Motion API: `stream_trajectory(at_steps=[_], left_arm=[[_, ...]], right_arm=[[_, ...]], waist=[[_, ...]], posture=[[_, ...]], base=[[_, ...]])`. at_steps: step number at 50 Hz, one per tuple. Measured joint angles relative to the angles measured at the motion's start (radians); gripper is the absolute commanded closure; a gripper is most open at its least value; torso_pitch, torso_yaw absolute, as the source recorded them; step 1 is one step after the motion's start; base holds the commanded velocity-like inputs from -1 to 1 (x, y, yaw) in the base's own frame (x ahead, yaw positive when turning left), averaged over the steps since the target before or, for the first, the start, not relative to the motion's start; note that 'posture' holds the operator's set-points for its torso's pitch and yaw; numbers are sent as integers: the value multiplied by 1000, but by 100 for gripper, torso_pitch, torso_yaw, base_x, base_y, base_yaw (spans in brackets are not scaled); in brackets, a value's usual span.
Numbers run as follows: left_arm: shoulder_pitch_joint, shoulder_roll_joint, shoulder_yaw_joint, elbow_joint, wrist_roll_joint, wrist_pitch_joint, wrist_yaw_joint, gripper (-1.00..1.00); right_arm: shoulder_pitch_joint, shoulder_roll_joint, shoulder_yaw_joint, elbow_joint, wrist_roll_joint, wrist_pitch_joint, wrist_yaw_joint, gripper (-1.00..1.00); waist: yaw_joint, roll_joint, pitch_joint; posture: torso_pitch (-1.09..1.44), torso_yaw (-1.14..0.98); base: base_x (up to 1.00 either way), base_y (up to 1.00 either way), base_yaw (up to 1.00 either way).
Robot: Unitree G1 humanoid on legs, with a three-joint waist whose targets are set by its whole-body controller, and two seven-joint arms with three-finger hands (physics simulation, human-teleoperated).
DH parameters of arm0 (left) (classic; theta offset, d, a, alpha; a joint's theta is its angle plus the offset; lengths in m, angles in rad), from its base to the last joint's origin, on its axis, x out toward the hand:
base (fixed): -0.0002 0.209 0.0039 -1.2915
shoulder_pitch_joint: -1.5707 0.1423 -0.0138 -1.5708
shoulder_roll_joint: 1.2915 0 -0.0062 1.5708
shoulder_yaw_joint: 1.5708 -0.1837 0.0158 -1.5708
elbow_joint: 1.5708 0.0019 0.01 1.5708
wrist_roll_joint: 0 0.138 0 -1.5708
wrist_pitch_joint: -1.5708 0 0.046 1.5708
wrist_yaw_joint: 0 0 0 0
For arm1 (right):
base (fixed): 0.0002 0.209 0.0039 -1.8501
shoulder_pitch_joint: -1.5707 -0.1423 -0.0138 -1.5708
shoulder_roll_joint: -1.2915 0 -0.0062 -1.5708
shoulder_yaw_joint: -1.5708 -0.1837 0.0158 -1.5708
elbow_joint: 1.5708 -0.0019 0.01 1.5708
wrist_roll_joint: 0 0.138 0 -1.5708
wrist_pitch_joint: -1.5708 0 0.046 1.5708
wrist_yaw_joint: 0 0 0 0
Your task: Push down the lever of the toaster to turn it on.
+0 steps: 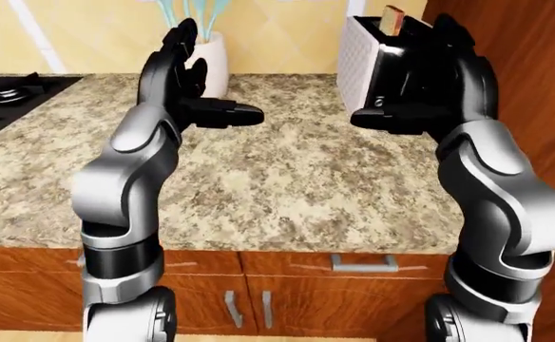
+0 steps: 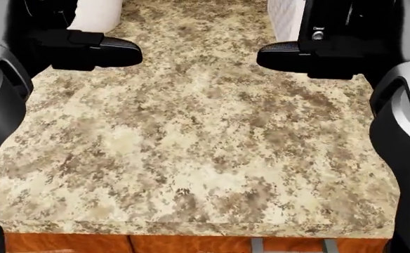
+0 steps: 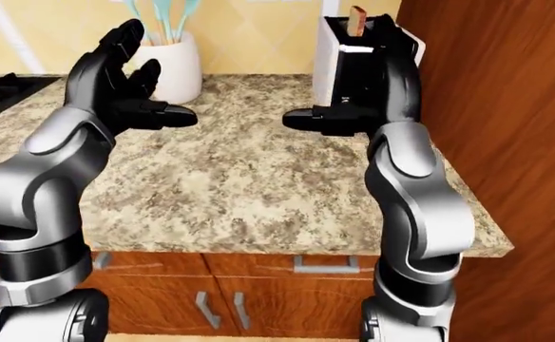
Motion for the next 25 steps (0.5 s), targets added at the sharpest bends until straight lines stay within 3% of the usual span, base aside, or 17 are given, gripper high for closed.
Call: stream_trajectory(at_steps=[1, 2, 6, 9, 11, 25], left_arm=[[1, 3, 5, 0, 1, -6, -1, -100], [5, 8, 12, 3, 3, -13, -1, -100], [23, 11, 30, 33, 19, 2, 12, -100], [19, 11, 29, 38, 24, 8, 16, -100], [27, 4, 22, 29, 22, 7, 15, -100], [14, 1, 16, 13, 17, -5, 13, -100]], right_arm=[[-3, 2, 7, 5, 0, -6, 2, -100], [2, 10, 15, 6, 0, -9, 4, -100], [17, 22, 41, 27, 15, 23, 16, -100], [4, 19, 38, 26, 16, 25, 20, -100], [7, 17, 30, 12, 13, 20, 18, -100], [7, 12, 18, 1, 13, 6, 14, -100]], waist=[[9, 18, -4], [16, 13, -3], [21, -29, -5], [25, -85, -13], [22, -80, -5], [10, -37, -22]], posture=[[0, 0], [0, 0], [0, 0], [0, 0], [0, 0], [0, 0]], base=[[0, 0, 0], [0, 0, 0], [0, 0, 0], [0, 0, 0], [0, 0, 0], [9, -1, 0]])
